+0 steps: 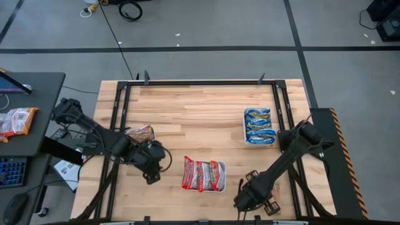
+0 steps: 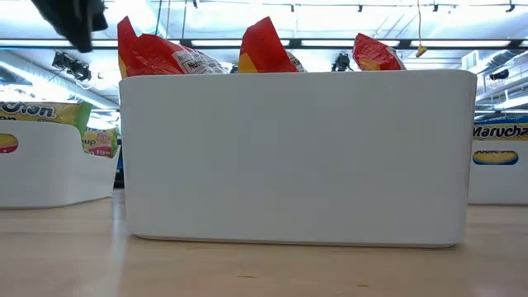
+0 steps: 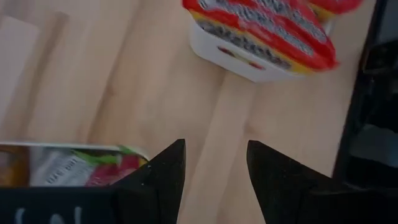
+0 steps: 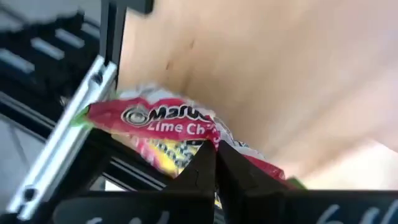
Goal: Sort Maruchan noodles
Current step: Put the green noodle pack into the left white bin
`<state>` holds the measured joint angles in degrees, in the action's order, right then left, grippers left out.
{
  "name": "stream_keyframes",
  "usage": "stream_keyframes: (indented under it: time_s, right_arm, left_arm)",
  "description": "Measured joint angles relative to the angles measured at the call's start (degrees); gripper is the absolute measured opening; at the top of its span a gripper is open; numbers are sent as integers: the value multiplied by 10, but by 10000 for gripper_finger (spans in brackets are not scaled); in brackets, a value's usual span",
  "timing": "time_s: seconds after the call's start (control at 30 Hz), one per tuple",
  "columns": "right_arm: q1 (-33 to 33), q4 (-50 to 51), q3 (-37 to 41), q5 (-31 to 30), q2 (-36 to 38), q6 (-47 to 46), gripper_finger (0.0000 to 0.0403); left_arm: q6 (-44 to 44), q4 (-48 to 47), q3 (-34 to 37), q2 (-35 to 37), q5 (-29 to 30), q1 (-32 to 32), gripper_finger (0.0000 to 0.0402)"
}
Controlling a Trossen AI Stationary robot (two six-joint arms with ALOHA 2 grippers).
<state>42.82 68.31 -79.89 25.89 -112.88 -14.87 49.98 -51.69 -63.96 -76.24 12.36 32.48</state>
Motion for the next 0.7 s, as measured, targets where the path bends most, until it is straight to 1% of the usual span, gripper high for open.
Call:
stream_keyframes:
  time_s: [0.1, 0.17, 0.3, 0.43, 0.53, 0.7]
  right_arm:
    - [-15, 54, -55, -50, 27, -44, 4]
    - [-26, 82, -87, -90, 50, -75, 4]
    - [-50, 118, -120, -179, 96, -136, 4]
    - [-76, 123, -111, -249, 153, -190, 4]
    - [-102, 132, -92, -310, 192, -213, 4]
    - [-166, 150, -55, -438, 250, -274, 4]
  left_arm:
    - [-14, 0, 0, 10, 5, -24, 176]
    - [-33, 18, 0, 19, 5, -47, 176]
    - [-81, 54, 0, 31, 5, -99, 176]
    - [-118, 99, 0, 33, 6, -162, 176]
    - [-146, 154, 0, 32, 2, -203, 176]
    - [-178, 290, -1, 25, 6, -242, 176]
